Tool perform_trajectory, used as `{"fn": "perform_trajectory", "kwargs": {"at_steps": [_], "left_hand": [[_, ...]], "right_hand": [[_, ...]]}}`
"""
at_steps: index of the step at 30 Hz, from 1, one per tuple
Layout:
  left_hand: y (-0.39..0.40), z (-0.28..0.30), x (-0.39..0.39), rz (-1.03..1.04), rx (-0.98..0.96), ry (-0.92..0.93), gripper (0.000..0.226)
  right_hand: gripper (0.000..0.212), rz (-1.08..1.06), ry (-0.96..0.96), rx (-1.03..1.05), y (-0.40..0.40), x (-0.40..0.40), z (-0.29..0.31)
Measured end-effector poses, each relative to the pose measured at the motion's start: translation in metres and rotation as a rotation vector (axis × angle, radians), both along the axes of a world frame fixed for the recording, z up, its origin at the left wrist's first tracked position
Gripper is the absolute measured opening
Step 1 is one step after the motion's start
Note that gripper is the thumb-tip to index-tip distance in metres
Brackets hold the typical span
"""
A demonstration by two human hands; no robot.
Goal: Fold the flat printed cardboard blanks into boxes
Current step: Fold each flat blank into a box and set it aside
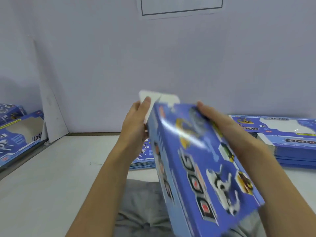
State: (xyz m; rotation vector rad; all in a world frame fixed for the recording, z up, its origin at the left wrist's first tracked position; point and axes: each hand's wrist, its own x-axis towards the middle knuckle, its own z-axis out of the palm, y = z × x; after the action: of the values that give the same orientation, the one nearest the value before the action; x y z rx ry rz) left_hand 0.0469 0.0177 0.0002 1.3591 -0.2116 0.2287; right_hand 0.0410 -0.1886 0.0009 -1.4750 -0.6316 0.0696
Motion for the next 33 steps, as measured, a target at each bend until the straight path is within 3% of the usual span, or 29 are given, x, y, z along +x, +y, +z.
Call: {"fn": "perform_trajectory", "kwargs": {"at_steps": [1,2,3,5,8,11,14,27,31,33], "left_hand": [[0.003,-0.002,0.000,0.010,-0.002,0.014,0.015],[0.008,-0.003,0.001,0.016,0.031,-0.003,0.016],[0.013,-0.005,0.001,0.011,0.078,-0.019,0.017],[0.027,-0.006,0.001,-0.041,0.166,-0.045,0.013],[0.037,-0.006,0.002,-0.174,0.187,-0.019,0.014],[0.028,-0.007,0.006,-0.249,0.280,0.058,0.013],[0.019,-0.009,0.009,-0.279,0.285,0.091,0.008],[0.023,-0.015,0.008,-0.189,0.285,-0.057,0.024],[0.021,-0.013,0.007,-0.173,0.316,-0.098,0.015],[0.019,-0.011,0.007,-0.162,0.333,-0.097,0.014]], "right_hand": [[0.134,0.052,0.023,-0.176,0.003,0.000,-0.005],[0.037,0.074,0.050,-0.147,0.007,0.007,-0.006],[0.079,0.095,0.072,-0.201,0.009,0.012,-0.006],[0.059,0.151,0.178,-0.150,0.009,0.012,-0.013],[0.056,-0.101,0.256,0.068,0.016,0.016,-0.016],[0.012,-0.332,0.116,0.072,0.026,0.017,-0.016],[0.018,-0.472,0.054,-0.040,0.022,0.017,-0.022],[0.020,-0.345,0.194,0.047,0.019,0.014,-0.020],[0.027,-0.311,0.198,0.107,0.018,0.013,-0.019],[0.041,-0.327,0.192,0.109,0.017,0.015,-0.020]]}}
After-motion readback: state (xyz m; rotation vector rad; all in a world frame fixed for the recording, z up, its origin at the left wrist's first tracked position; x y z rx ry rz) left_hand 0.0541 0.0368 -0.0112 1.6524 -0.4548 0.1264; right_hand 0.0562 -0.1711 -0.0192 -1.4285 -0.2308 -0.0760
